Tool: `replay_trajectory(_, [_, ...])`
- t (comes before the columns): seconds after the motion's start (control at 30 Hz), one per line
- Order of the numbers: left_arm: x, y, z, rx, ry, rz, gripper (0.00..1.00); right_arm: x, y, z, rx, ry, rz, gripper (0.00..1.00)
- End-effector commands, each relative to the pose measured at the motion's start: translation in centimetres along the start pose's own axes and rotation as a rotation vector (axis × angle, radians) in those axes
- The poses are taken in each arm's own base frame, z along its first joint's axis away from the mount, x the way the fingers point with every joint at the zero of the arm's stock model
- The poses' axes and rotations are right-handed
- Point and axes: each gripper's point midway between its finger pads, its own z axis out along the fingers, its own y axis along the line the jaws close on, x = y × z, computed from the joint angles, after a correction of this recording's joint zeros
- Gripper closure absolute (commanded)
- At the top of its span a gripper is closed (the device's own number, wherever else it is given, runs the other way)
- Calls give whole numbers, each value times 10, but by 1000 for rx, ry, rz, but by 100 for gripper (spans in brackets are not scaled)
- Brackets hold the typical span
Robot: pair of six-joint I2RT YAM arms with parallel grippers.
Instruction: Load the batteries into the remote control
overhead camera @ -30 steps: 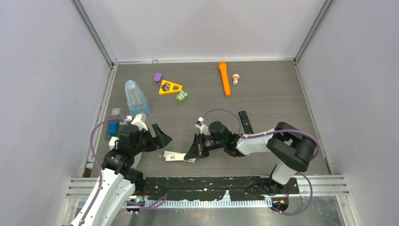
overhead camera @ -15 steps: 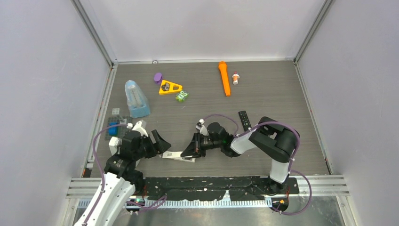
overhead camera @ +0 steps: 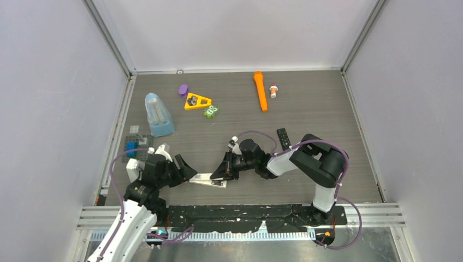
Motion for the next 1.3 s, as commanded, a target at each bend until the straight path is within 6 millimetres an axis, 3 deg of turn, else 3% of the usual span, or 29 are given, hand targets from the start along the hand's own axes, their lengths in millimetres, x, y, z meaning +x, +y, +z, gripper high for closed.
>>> replay_trajectory(0.0, [-7,-1,1,5,-35,-11,37,-5,4,2,12,-14,-23,95])
replay_trajectory(0.73, [-3,3,6,-7,-21,-20,42,3,-26,-6,155,8,-47,95])
replay_trajectory(1.27, [4,10,12,-29,-1,-74,45,7,-33,-2,188,-10,2,95])
